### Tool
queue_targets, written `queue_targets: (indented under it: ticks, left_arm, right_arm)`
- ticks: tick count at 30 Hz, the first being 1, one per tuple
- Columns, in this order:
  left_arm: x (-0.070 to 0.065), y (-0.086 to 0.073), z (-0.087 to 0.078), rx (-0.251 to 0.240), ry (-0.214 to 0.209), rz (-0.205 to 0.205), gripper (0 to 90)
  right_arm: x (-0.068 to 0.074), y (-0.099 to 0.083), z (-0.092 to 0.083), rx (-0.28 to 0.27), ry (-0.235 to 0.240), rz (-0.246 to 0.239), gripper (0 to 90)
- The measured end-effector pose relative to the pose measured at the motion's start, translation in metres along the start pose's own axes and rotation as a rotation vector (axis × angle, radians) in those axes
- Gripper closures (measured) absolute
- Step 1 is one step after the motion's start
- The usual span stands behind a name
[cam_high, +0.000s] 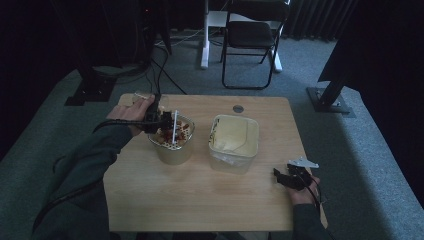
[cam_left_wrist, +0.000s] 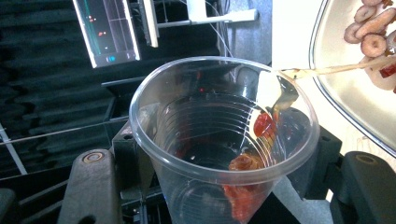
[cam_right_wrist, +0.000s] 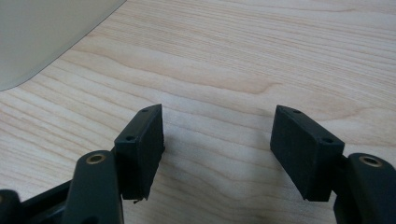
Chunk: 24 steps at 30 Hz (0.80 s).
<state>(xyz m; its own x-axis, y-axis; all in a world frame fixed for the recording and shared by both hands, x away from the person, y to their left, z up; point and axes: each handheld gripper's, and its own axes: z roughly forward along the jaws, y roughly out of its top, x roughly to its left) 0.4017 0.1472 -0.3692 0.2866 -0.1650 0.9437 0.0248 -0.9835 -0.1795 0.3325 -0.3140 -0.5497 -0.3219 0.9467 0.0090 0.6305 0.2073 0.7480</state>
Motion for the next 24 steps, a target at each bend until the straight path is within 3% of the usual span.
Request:
queue_targets:
  ticks: [3, 6, 15, 24]
  left_arm:
    - [-0.0008, 0.0004, 0.0003, -0.004, 0.001, -0.009, 35.8]
    - [0.0003, 0.0018, 0.0001, 0.002, 0.009, 0.018, 35.8]
    - [-0.0027, 0.0023, 0.0011, 0.004, 0.024, 0.028, 36.0]
    - [-0.0056, 0.0023, 0.0015, 0.011, 0.055, 0.092, 36.1]
  right_arm:
    - [0.0, 0.0, 0.0, 0.0, 0.0, 0.0, 34.4]
    - [0.0, 0.0, 0.0, 0.0, 0.0, 0.0, 34.4]
    - [0.0, 0.0, 0.0, 0.0, 0.0, 0.0, 34.4]
    - [0.0, 0.0, 0.0, 0.0, 0.0, 0.0, 34.4]
